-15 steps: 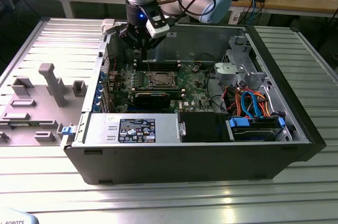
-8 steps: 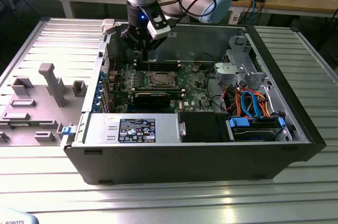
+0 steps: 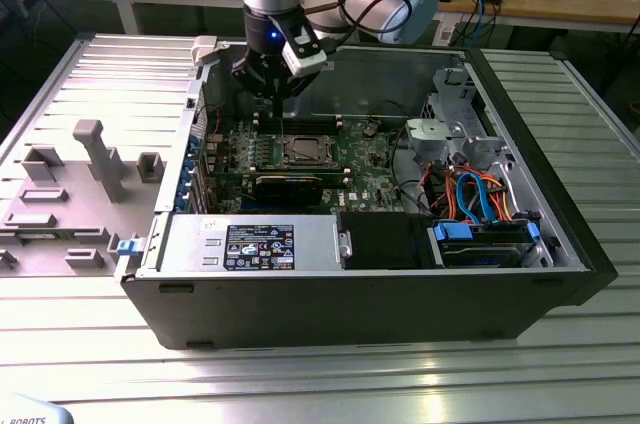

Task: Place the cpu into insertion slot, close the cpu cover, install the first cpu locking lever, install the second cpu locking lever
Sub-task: 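Install the first cpu locking lever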

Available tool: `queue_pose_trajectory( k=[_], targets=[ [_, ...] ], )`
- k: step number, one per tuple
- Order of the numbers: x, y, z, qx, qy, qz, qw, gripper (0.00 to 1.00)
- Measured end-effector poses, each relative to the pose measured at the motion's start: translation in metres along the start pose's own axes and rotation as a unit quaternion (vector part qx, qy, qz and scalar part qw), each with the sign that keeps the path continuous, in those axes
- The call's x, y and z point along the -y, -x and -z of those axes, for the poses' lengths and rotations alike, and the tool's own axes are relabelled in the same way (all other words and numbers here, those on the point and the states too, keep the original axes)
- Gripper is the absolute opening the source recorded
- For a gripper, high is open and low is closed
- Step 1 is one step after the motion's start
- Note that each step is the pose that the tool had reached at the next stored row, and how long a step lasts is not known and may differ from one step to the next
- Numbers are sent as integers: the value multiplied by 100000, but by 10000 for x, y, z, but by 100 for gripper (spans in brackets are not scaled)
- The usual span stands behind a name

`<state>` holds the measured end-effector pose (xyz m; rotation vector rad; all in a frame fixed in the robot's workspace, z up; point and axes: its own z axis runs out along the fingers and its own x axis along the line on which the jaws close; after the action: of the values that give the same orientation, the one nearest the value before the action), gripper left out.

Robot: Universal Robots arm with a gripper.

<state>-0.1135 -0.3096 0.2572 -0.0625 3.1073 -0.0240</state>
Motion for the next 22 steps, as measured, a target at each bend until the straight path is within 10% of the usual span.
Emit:
queue_pose_trajectory(
  k=[6,10,11,22],
  targets=[
    [0,-91,3,7,25,796,99997,11],
    [-115,-86,5,32,70,2088,99978,11],
    [-111,40,0,45,57,1622,99987,11],
    [-109,88,-28,191,-22,-1020,99995,11]
  ],
)
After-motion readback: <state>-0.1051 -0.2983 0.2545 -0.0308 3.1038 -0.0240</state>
